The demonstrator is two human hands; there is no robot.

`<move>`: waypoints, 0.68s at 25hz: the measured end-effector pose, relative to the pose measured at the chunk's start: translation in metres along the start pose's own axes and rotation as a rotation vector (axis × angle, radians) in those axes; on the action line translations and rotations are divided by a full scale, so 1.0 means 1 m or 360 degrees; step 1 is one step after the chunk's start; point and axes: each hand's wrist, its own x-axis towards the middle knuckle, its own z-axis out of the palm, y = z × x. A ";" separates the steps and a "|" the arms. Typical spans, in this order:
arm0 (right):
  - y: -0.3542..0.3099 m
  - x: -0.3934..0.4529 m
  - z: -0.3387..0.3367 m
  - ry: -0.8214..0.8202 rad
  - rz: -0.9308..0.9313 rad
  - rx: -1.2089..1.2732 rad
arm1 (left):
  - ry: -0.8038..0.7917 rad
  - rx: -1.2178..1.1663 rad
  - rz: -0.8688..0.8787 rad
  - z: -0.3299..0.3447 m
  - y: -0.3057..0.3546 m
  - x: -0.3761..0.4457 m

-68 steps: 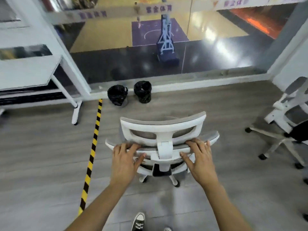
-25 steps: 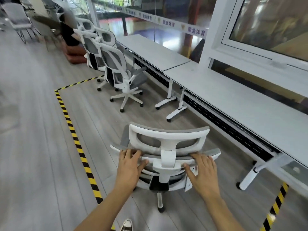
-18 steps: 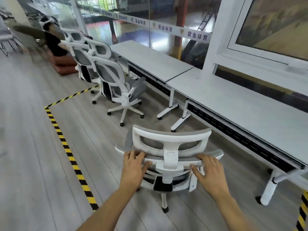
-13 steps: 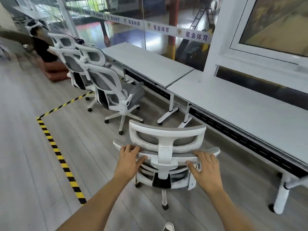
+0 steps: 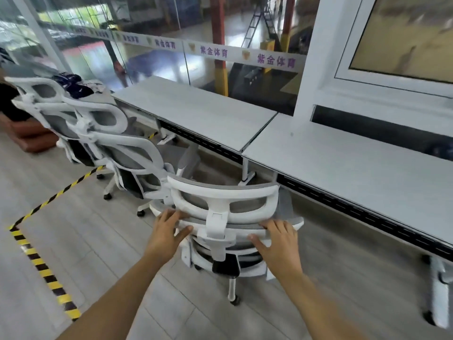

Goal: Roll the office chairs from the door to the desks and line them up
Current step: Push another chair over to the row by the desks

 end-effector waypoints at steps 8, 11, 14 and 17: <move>-0.103 0.024 0.067 0.0045 0.0145 0.0035 | -0.0110 0.0048 0.0142 -0.064 -0.096 0.077; -0.125 0.033 0.080 0.0063 0.0181 0.0052 | -0.0145 0.0052 0.0161 -0.073 -0.114 0.091; -0.137 0.039 0.082 0.0049 0.0251 -0.0059 | -0.0185 0.0022 0.0150 -0.076 -0.123 0.102; -0.143 0.043 0.081 0.0046 0.0329 -0.0173 | -0.0148 0.0003 0.0156 -0.074 -0.121 0.107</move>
